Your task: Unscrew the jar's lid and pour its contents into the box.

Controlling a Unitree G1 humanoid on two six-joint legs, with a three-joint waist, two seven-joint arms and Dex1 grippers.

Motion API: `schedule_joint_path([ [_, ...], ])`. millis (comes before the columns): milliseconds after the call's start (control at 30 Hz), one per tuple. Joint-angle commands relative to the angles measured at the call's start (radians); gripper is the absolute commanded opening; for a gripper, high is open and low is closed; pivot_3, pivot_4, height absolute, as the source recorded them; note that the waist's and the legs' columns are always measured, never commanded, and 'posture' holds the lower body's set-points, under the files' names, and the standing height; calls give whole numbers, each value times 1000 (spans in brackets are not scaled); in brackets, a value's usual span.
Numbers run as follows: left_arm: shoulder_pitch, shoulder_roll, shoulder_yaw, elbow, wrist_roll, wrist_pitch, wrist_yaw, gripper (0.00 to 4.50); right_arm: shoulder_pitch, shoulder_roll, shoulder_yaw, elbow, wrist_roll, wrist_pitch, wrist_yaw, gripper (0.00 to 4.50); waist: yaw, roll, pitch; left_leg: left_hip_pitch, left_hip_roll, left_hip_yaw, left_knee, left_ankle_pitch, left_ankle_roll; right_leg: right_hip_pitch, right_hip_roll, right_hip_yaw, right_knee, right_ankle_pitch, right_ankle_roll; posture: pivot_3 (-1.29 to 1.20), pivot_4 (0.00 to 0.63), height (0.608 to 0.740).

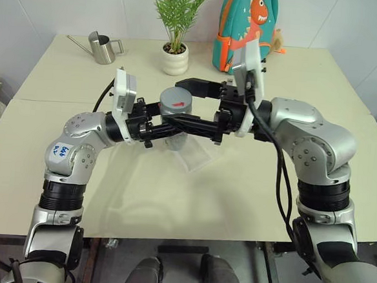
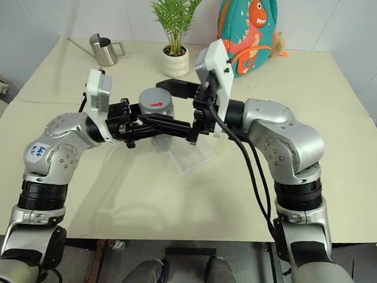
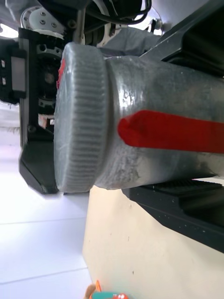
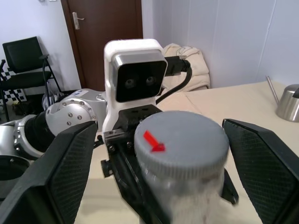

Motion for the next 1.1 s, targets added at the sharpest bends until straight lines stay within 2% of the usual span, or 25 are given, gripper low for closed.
schedule_joint_path([
  [33,-13,-8,-15,-38,-1,-19,-14,2352,-53,16,6,32,-37,-53,-1,4480,0,0,0,0,0,0,0,0,0,0,0,0,0,0,0,0,150,740],
  [267,-4,-27,-31,-74,-17,-16,-15,2352,-88,31,7,119,-77,-124,39,4480,-1,0,0,0,0,0,0,0,0,0,0,0,0,0,0,0,150,740],
  [433,-2,-44,-14,-89,-43,-11,-2,2352,-85,-5,-9,185,-105,-179,92,4480,-1,0,0,0,0,0,0,0,0,0,0,0,0,0,0,0,150,740],
  [967,-8,-49,17,-84,-61,-24,-7,2352,1,-243,-131,253,-39,-136,234,4480,5,0,0,0,0,0,0,0,0,0,0,0,-1,0,0,0,150,740],
  [1100,-8,-45,23,-80,-63,-27,-9,2352,13,-262,-153,246,-9,-99,245,4480,7,1,0,0,0,1,0,0,0,1,0,0,-4,0,0,0,150,740],
])
